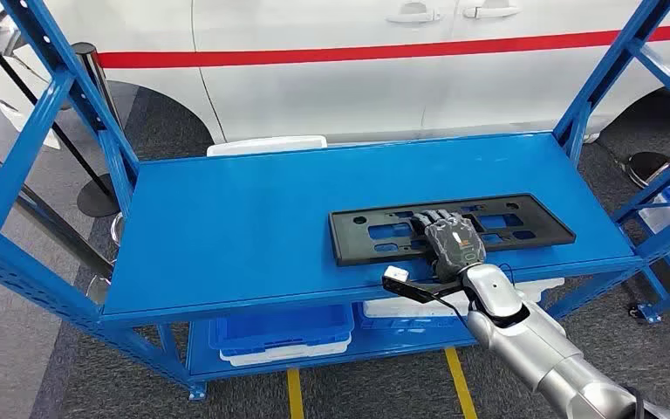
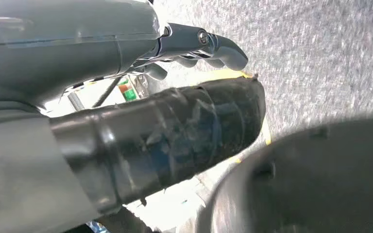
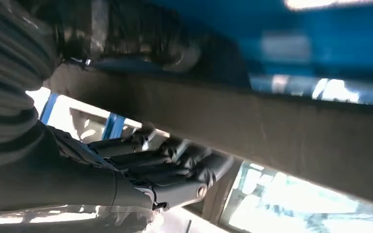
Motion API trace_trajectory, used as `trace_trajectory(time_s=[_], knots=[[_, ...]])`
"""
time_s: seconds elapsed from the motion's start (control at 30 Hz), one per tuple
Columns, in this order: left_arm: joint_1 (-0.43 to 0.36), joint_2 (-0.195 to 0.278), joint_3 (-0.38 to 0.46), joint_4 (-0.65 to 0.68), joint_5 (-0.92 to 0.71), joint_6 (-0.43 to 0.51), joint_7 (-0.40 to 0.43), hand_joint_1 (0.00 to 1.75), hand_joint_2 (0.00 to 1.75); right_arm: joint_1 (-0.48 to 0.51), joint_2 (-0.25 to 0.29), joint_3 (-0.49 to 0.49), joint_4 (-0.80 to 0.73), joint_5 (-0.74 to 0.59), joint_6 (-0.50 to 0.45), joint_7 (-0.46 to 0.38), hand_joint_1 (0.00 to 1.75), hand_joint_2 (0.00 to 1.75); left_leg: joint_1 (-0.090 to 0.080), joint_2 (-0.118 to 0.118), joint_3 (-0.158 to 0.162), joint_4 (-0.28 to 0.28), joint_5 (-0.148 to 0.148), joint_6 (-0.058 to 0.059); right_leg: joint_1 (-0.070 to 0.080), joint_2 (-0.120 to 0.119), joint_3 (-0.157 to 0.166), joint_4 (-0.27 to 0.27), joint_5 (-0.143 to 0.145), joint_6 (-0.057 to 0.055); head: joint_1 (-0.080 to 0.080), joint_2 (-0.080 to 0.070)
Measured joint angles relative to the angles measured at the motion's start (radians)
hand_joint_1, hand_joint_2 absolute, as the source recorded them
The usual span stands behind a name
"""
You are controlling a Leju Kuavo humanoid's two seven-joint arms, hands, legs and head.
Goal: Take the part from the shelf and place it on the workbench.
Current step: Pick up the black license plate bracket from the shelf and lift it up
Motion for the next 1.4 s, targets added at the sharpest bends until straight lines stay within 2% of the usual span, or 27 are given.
trace_trajectory(time_s=[0.07,0.1,0.13,0.17,0.2,0.23,0.27,0.3,0.33,0.37,0.47,0.5,0.6,0.8,1.0,1.1,1.2,1.33,1.4], knots=[[0.0,0.0,0.0,0.0,0.003,0.001,-0.003,0.0,0.0,0.003,0.0,0.0,0.002,-0.001,0.0,0.001,1.75,1.75,0.0,0.0,0.001,0.001,-0.003,0.001,-0.002,0.0,-0.041,0.062,-0.015,0.003,0.0,0.0],[-0.001,0.0,0.0,0.0,0.006,0.002,-0.005,0.0,0.0,0.006,0.0,0.0,0.004,-0.002,0.001,0.002,1.75,1.75,-0.001,-0.001,0.002,0.002,-0.006,0.002,-0.005,0.0,-0.071,0.104,-0.019,0.007,0.0,0.0],[-0.001,0.0,0.0,0.0,0.008,0.003,-0.006,0.0,0.0,0.009,0.0,0.001,0.005,-0.002,0.001,0.002,1.75,1.75,-0.001,-0.001,0.005,0.004,-0.01,0.001,-0.007,0.0,-0.085,0.11,-0.002,0.009,0.0,0.0],[-0.001,-0.001,0.0,0.0,0.009,0.004,-0.008,0.0,0.0,0.01,0.0,0.001,0.005,-0.002,0.001,0.002,1.75,1.75,0.0,-0.002,0.01,0.007,-0.015,-0.001,-0.009,-0.001,-0.079,0.078,0.034,0.01,0.0,0.0],[-0.001,-0.001,0.0,0.0,0.009,0.005,-0.008,0.0,0.0,0.01,0.0,0.001,0.004,-0.002,0.001,0.002,1.75,1.75,0.001,-0.002,0.015,0.011,-0.022,-0.004,-0.012,-0.001,-0.057,0.016,0.079,0.011,0.0,0.0],[0.0,-0.002,0.0,0.0,0.01,0.006,-0.009,0.0,0.0,0.01,0.0,0.001,0.004,-0.002,0.001,0.002,1.75,1.75,0.0,-0.002,0.018,0.015,-0.028,-0.008,-0.012,-0.001,-0.032,-0.046,0.111,0.011,0.0,0.0],[-0.001,-0.002,0.0,0.0,0.01,0.007,-0.01,0.0,0.44,0.009,0.0,0.001,0.004,-0.002,0.001,0.002,1.75,1.75,-0.001,-0.003,0.019,0.021,-0.034,-0.013,-0.011,-0.001,-0.011,-0.096,0.13,0.008,0.0,0.0],[-0.001,-0.002,0.0,0.0,0.01,0.008,-0.01,0.0,0.87,0.008,0.001,0.001,0.003,-0.002,0.001,0.002,1.75,1.75,-0.002,-0.003,0.019,0.024,-0.038,-0.018,-0.009,0.0,0.001,-0.123,0.136,0.005,0.0,0.0],[-0.002,-0.002,0.0,0.0,0.01,0.009,-0.01,0.0,1.31,0.007,0.001,0.001,0.002,-0.002,0.0,0.002,1.75,1.75,-0.005,-0.003,0.017,0.026,-0.041,-0.02,-0.008,0.001,0.004,-0.131,0.131,0.002,-0.001,0.0],[-0.003,-0.001,0.0,0.0,0.01,0.009,-0.01,0.0,1.75,0.005,0.002,0.001,0.001,-0.002,0.0,0.002,1.75,1.75,-0.006,-0.003,0.017,0.026,-0.043,-0.015,-0.007,0.002,0.007,-0.135,0.132,-0.001,-0.001,0.0],[-0.002,0.001,0.0,0.0,0.01,0.012,-0.018,0.0,0.44,0.003,0.004,0.001,0.001,-0.002,0.001,0.002,1.75,1.75,-0.005,-0.003,0.024,0.021,-0.045,0.001,-0.005,0.002,0.015,-0.138,0.129,-0.007,-0.001,0.0],[-0.001,0.001,0.0,0.0,0.011,0.013,-0.025,0.0,0.44,0.003,0.004,0.001,0.0,-0.002,0.002,0.002,1.75,1.75,-0.005,-0.003,0.027,0.019,-0.046,0.0,-0.004,0.002,0.017,-0.138,0.127,-0.01,-0.001,0.0],[0.0,0.001,0.0,0.0,0.018,0.014,-0.047,0.0,1.75,0.005,0.004,0.001,-0.008,-0.002,0.005,0.003,1.75,1.75,-0.004,-0.002,0.034,0.013,-0.045,-0.005,-0.002,0.002,0.02,-0.138,0.124,-0.015,-0.001,0.0],[0.0,0.002,0.0,0.0,0.02,0.019,-0.056,0.0,1.75,0.012,0.002,-0.005,-0.021,-0.002,0.014,0.004,1.75,1.75,-0.001,-0.002,0.036,0.009,-0.044,-0.028,-0.001,0.002,0.02,-0.137,0.123,-0.017,-0.001,0.0],[0.0,0.002,0.0,0.0,0.025,0.019,-0.057,0.0,1.75,0.015,-0.003,-0.007,-0.027,-0.002,0.023,0.006,1.75,1.75,-0.003,-0.002,0.039,0.009,-0.045,-0.031,0.0,0.002,0.02,-0.137,0.123,-0.017,-0.001,0.0],[0.0,0.003,0.0,0.0,0.027,0.018,-0.065,0.0,1.75,0.017,-0.015,-0.007,-0.042,-0.002,0.027,0.003,1.75,1.75,-0.005,-0.002,0.039,0.01,-0.045,-0.031,-0.002,0.002,0.02,-0.137,0.123,-0.017,-0.001,0.0],[0.0,0.004,0.0,0.0,0.026,0.013,-0.072,0.0,1.75,0.024,-0.032,-0.015,-0.085,-0.006,-0.009,-0.003,1.75,1.75,-0.007,-0.003,0.036,0.013,-0.046,-0.03,-0.006,0.002,0.019,-0.138,0.124,-0.015,-0.001,0.0],[0.0,0.008,-0.002,0.0,0.016,0.013,-0.053,0.0,1.75,0.032,-0.06,-0.048,-0.206,-0.019,-0.043,-0.01,1.75,1.75,-0.013,-0.003,0.028,0.02,-0.05,-0.014,-0.014,0.002,0.018,-0.143,0.128,-0.004,-0.001,0.0],[-0.001,0.008,-0.006,0.0,0.014,0.013,-0.048,0.0,1.75,0.032,-0.079,-0.065,-0.271,-0.019,-0.041,-0.019,1.75,1.75,-0.009,-0.001,0.036,0.001,-0.035,-0.006,-0.012,0.003,0.021,-0.145,0.126,0.003,0.0,0.0]])
